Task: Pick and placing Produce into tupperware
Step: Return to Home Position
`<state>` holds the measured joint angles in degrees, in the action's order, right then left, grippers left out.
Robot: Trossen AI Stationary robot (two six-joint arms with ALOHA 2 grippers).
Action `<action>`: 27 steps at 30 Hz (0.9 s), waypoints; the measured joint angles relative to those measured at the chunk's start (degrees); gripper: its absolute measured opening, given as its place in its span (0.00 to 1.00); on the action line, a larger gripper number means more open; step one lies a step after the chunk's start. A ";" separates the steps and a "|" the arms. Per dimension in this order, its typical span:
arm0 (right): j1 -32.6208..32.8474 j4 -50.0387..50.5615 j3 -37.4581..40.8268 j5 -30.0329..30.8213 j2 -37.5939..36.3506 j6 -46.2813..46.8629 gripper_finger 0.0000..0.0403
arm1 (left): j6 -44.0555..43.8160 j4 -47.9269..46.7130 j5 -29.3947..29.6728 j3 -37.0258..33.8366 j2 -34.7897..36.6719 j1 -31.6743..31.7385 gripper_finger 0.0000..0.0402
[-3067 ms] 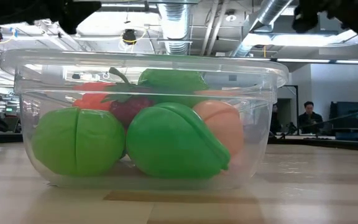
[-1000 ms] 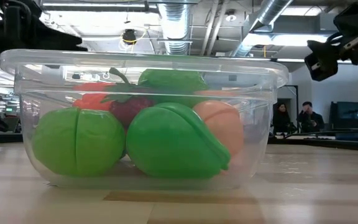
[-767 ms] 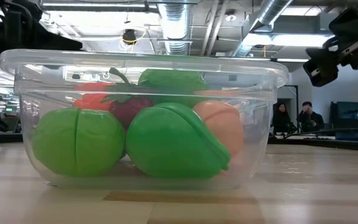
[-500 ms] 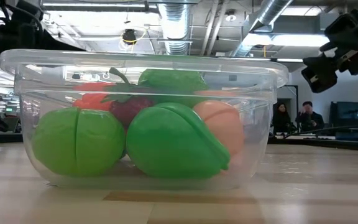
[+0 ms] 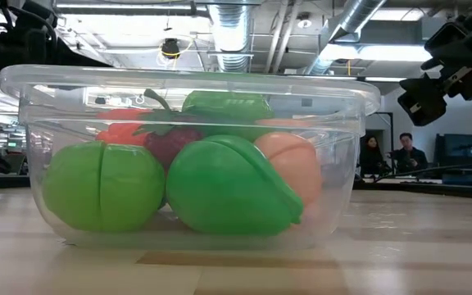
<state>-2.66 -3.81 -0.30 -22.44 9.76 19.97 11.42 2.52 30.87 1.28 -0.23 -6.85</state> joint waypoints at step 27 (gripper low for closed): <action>0.00 0.00 0.00 0.00 0.00 0.04 0.65 | -0.68 -0.15 0.00 0.11 -0.01 0.00 0.69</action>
